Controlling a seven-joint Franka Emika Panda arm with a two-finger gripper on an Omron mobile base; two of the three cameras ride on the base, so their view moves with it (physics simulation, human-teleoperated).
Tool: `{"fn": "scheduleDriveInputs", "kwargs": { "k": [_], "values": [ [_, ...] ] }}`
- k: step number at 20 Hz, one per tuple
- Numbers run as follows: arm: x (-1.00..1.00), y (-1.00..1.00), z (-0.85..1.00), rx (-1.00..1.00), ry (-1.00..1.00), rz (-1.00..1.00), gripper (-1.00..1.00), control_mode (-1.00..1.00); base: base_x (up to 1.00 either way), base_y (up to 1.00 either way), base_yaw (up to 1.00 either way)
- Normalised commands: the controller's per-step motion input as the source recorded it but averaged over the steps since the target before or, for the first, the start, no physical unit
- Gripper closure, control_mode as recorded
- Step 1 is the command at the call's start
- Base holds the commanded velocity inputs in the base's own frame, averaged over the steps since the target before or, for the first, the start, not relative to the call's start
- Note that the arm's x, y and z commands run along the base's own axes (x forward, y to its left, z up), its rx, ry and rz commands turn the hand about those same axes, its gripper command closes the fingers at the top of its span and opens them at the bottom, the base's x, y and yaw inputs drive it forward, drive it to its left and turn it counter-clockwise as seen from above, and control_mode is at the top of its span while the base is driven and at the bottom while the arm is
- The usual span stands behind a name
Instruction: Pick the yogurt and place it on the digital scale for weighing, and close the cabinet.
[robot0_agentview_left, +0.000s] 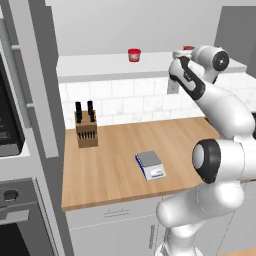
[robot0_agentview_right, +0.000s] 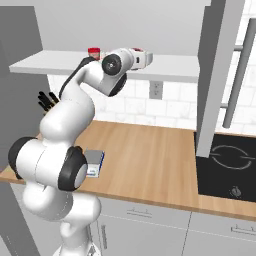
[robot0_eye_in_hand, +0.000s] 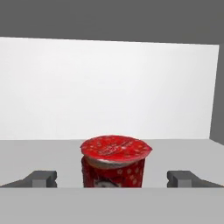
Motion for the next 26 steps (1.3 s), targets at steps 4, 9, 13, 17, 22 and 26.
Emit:
{"fn": "scheduleDriveInputs", "kwargs": {
  "k": [4,9,13,17,22,26],
  "values": [
    [0.26,-0.07,-0.16,0.0,0.0,0.02,-1.0,-1.0,0.0,0.0,0.0],
    [0.3,-0.02,-0.07,0.0,0.0,0.0,1.0,-1.0,0.0,0.0,0.0],
    [0.19,0.0,0.0,0.0,0.0,0.0,1.0,-1.0,0.0,0.0,0.0],
    [-0.01,-0.02,0.0,0.0,0.0,0.02,1.0,-1.0,0.0,0.0,0.0],
    [-0.6,-0.02,0.01,0.01,-0.07,0.01,1.0,-1.0,0.0,0.0,0.0],
    [-0.91,-0.02,0.04,0.03,-0.1,0.02,1.0,-1.0,0.0,0.0,0.0]
  ]
}}
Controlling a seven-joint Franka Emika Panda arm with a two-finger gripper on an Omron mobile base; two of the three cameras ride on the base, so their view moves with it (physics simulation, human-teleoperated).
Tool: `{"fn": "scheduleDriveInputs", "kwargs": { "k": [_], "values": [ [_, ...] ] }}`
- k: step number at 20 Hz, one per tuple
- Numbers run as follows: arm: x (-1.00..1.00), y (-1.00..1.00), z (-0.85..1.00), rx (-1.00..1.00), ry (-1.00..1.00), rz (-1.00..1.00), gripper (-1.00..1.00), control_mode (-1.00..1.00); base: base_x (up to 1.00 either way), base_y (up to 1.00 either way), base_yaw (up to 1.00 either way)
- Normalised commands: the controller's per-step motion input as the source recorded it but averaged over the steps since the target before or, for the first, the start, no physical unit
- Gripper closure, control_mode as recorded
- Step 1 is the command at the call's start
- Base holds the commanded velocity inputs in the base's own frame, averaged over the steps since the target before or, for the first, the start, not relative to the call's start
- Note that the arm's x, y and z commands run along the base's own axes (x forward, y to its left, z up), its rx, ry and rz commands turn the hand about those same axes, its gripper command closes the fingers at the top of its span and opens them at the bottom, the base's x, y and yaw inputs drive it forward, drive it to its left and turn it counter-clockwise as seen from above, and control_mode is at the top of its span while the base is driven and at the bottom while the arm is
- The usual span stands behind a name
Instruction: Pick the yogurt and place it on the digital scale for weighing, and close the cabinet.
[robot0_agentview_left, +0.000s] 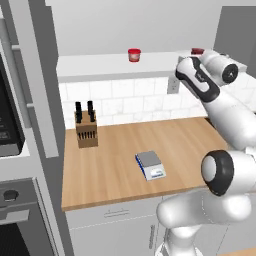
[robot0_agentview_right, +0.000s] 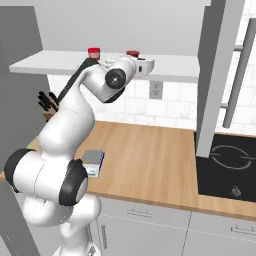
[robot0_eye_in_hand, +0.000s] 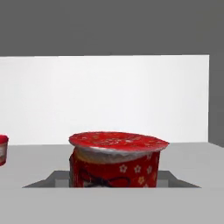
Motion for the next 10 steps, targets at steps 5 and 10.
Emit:
{"fn": "scheduleDriveInputs", "kwargs": {
  "k": [5,10],
  "values": [
    [-1.0,0.0,0.0,0.05,-0.08,0.05,1.0,-1.0,0.0,0.0,0.0],
    [-1.0,0.36,-0.13,0.09,-0.02,0.19,1.0,-1.0,0.0,0.0,0.0]
  ]
}}
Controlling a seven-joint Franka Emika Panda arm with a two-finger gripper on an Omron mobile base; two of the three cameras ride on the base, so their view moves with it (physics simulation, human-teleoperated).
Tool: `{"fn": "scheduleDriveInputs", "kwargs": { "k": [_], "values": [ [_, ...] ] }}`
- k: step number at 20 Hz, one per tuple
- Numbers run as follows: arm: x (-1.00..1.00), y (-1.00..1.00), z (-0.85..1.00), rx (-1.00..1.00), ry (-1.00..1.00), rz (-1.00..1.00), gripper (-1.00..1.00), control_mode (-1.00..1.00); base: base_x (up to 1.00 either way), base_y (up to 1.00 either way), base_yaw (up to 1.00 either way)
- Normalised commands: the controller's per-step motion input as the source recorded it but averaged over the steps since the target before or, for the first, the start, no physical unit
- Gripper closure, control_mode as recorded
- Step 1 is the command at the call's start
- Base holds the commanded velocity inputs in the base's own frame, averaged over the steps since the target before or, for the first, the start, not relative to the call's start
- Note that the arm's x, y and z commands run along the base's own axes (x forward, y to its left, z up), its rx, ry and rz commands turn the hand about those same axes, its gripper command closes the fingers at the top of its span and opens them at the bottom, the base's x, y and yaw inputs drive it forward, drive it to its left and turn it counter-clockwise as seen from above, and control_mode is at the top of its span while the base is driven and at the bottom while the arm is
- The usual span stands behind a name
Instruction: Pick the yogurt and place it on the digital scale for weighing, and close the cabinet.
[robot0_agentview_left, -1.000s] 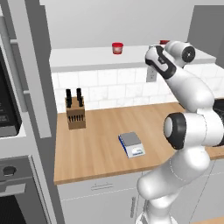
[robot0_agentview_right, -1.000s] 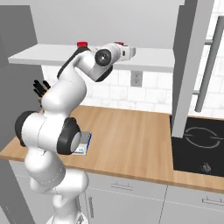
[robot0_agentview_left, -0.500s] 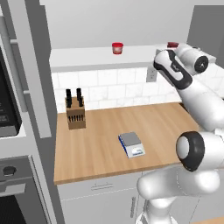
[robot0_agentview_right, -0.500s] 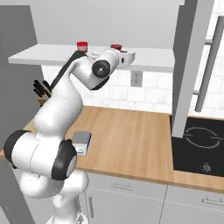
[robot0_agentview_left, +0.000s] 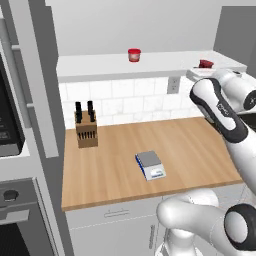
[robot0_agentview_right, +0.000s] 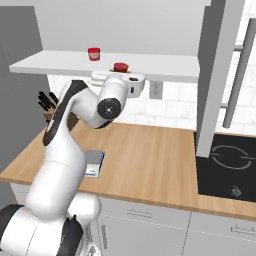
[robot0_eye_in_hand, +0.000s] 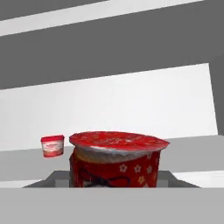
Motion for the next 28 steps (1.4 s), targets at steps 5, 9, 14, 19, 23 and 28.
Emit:
{"fn": "scheduleDriveInputs", "kwargs": {
  "k": [5,9,14,19,23,28],
  "values": [
    [-0.86,0.42,-0.52,-0.01,0.06,0.57,1.0,-1.0,0.0,0.0,0.0],
    [-0.22,0.56,-0.89,0.0,0.05,0.73,1.0,-1.0,0.0,0.0,0.0],
    [0.22,0.93,-0.86,-0.02,0.0,0.5,1.0,-1.0,0.0,0.0,0.0],
    [0.33,0.43,-0.8,-0.06,-0.02,0.37,1.0,-1.0,0.0,0.0,0.0],
    [0.27,0.01,-0.75,-0.01,-0.02,0.33,1.0,-1.0,0.0,0.0,0.0],
    [0.59,0.05,-0.5,0.0,0.02,0.06,1.0,-1.0,0.0,0.0,0.0]
  ]
}}
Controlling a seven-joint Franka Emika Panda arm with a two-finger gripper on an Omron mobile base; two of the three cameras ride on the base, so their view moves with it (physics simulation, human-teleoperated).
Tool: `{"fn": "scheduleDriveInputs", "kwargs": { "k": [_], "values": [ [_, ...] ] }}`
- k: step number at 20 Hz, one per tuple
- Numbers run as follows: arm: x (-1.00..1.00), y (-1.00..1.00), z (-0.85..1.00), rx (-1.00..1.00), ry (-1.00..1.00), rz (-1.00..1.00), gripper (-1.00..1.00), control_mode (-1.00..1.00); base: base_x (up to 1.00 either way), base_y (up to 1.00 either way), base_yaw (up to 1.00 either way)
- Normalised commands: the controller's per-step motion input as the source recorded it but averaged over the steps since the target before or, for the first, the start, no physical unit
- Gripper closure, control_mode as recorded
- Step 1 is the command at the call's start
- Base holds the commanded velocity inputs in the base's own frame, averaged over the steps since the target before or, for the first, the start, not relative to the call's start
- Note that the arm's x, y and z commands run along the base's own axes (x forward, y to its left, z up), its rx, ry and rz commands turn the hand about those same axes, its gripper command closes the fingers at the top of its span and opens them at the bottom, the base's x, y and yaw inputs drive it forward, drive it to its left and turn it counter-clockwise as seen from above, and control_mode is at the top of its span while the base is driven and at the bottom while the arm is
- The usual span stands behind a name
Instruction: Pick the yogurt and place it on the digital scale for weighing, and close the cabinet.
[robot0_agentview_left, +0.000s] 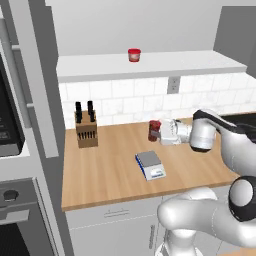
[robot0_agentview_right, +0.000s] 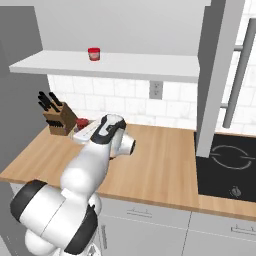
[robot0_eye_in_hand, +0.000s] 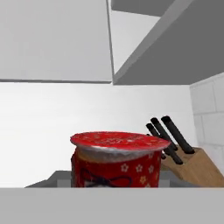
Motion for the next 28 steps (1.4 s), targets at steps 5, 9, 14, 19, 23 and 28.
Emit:
{"fn": "scheduleDriveInputs", "kwargs": {
  "k": [5,9,14,19,23,28],
  "values": [
    [0.12,0.0,-0.63,0.0,-0.13,0.0,1.0,-1.0,0.0,0.0,0.0],
    [0.0,-0.06,-0.17,0.0,-0.17,0.0,1.0,-1.0,0.0,0.0,0.0],
    [0.0,0.01,-0.13,-0.09,-0.01,0.0,1.0,-1.0,0.0,0.0,0.0],
    [0.0,0.02,-0.13,-0.17,0.0,0.0,1.0,-1.0,0.0,0.0,0.0],
    [0.0,0.11,-0.34,-0.07,0.03,0.01,1.0,-1.0,0.0,0.0,0.0],
    [0.0,0.07,-0.27,-0.01,0.06,0.02,1.0,-1.0,0.0,0.0,0.0]
  ]
}}
